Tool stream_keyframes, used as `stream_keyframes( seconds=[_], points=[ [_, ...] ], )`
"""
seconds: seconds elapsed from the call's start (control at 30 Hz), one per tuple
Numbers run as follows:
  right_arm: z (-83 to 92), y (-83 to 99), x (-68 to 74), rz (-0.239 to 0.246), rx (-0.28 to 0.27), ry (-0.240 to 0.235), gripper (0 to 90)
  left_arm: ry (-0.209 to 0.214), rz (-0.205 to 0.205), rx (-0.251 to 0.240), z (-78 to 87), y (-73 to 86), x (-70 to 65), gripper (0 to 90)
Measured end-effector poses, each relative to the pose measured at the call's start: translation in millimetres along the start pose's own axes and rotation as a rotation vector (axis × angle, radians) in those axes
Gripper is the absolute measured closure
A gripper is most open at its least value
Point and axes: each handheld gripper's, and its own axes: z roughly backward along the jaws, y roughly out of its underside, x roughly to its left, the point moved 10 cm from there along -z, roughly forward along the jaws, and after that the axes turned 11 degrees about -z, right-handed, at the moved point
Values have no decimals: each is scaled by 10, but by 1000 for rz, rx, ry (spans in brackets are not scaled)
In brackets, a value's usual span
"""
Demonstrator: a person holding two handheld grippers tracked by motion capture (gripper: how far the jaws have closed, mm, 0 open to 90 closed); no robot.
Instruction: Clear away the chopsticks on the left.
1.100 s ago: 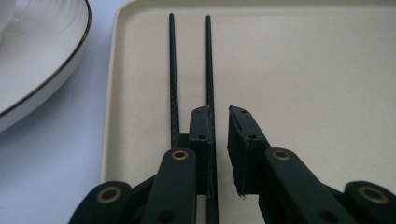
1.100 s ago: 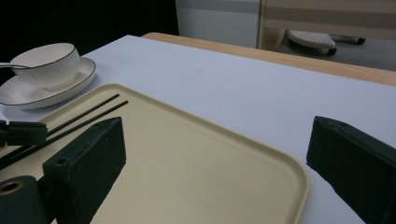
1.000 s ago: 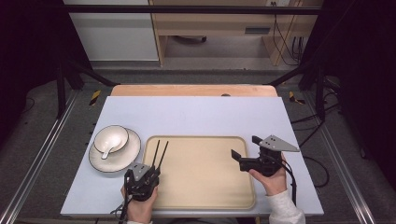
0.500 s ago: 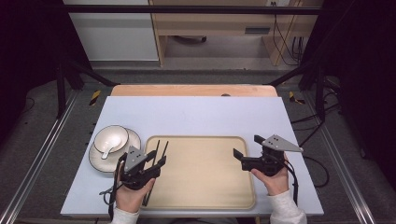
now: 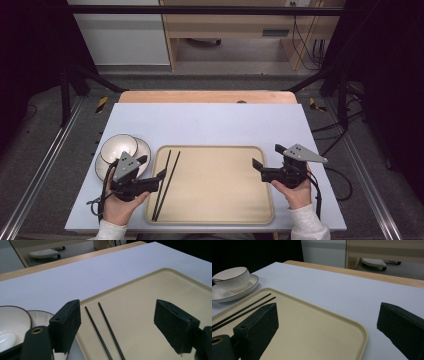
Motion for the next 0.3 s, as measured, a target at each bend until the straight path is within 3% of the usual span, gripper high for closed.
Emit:
stream_keyframes(
  seconds=[0.3],
  points=[
    [-10, 22, -42, -8, 7, 12, 38, -10, 20, 12, 45, 181, 120, 180]
  ],
)
